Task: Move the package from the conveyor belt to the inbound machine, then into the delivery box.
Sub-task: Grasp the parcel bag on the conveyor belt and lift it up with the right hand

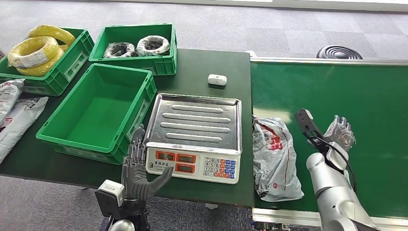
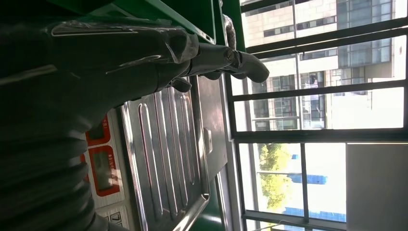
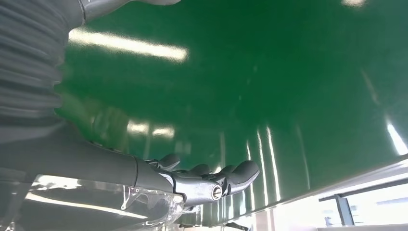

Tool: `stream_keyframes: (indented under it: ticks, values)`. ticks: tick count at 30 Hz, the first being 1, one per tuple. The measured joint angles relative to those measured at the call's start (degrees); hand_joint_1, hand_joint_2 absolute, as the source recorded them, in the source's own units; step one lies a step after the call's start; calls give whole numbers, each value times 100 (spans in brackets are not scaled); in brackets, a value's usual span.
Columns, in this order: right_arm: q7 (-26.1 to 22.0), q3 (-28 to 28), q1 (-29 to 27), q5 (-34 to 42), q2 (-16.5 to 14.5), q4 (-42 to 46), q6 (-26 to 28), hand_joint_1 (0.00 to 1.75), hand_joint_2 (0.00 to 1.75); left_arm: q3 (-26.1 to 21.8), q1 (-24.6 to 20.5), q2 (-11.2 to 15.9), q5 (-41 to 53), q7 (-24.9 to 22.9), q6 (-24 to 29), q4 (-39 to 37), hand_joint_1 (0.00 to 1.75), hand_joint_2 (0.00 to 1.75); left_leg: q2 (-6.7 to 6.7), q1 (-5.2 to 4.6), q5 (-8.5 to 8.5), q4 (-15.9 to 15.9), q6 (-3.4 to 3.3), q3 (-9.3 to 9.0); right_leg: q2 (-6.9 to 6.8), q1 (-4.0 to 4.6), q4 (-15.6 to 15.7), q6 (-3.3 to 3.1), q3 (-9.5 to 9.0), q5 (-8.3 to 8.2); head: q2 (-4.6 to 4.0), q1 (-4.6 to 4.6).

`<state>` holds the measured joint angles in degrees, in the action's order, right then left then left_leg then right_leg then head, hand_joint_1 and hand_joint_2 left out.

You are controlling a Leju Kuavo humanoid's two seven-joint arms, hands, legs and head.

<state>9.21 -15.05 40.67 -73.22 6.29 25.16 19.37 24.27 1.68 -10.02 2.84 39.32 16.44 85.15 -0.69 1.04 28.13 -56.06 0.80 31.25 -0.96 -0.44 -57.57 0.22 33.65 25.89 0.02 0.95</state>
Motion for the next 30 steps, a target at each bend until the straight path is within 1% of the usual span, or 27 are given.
stream_keyframes:
  ticks: [3, 5, 6, 9, 10, 12, 14, 17, 19, 21, 25, 30]
  values:
    - [-6, -4, 37, -106, 1, -106, -64, 0, 175, -17, 0, 1, 4, 0, 0, 0, 0, 175, 0, -1, 0, 0, 0, 2, 0, -1, 0, 0, 0, 0, 0, 0]
    - [-88, 49, 93, -432, 4, -162, -178, 0, 175, -24, 0, 4, 13, 8, 0, 0, 0, 175, -2, -2, 0, 0, 0, 3, 0, -2, 0, 0, 1, -1, 0, 0]
    - [-214, 109, 143, -655, 8, -189, -302, 0, 175, -27, -2, 9, 19, 16, -2, -1, 0, 175, -4, -1, 0, 0, 0, 3, 1, -2, 0, 0, 2, -1, 0, 0]
    - [-968, 431, 380, -1228, 58, -292, -1082, 0, 175, -32, -65, 41, 33, 48, -28, -27, 0, 175, -4, -1, -2, 0, 0, 1, 2, -1, 0, 0, 5, -2, 0, 1]
    - [-1257, 563, 467, -1312, 86, -330, -1374, 0, 175, -36, -102, 54, 35, 56, -39, -44, 0, 175, -2, -1, -4, 0, 1, 2, 0, -1, 0, 0, 5, -2, 0, 1]
    - [-1765, 777, 608, -1324, 137, -392, -1767, 0, 175, -51, -160, 75, 38, 66, -50, -73, 0, 175, 2, -1, -7, 0, 2, 3, -3, 0, 0, 0, 5, -2, 0, 1]
    - [-2376, 915, 685, -1182, 189, -445, -2025, 0, 175, -79, -177, 97, 72, 70, -50, -84, 0, 175, 3, -1, -7, 0, 2, 4, -3, 0, 0, 0, 5, -2, 0, 0]
    - [-3403, 1012, 636, -719, 229, -501, -2331, 0, 175, -104, -166, 144, 170, 71, -53, -79, 0, 175, 1, -1, -5, 0, 2, 6, -2, 0, 0, 1, 5, -1, 0, -1]
    - [-3883, 1075, 530, -466, 216, -530, -2452, 0, 175, -110, -144, 181, 222, 65, -58, -61, 0, 175, 2, -1, -3, 0, 2, 8, -2, 0, 0, 1, 6, -1, 0, -1]
    - [-4100, 1159, 417, -324, 174, -553, -2513, 0, 175, -113, -108, 214, 255, 50, -61, -35, 0, 175, 4, -1, -3, 0, 3, 12, -3, 0, 0, 1, 8, -1, 0, 0]
    - [-4169, 1324, 249, -127, 54, -574, -2564, 0, 175, -109, -54, 265, 287, 19, -56, -7, 0, 175, 1, -1, -3, 1, 3, 12, -2, 0, 0, 1, 11, -1, 0, 0]
    - [-4517, 1608, -33, 293, -127, -580, -2874, 0, 175, -100, -39, 282, 327, -32, -31, 21, 0, 175, 2, 0, -4, 1, 3, 11, -2, 1, 0, 1, 11, -1, 0, -1]
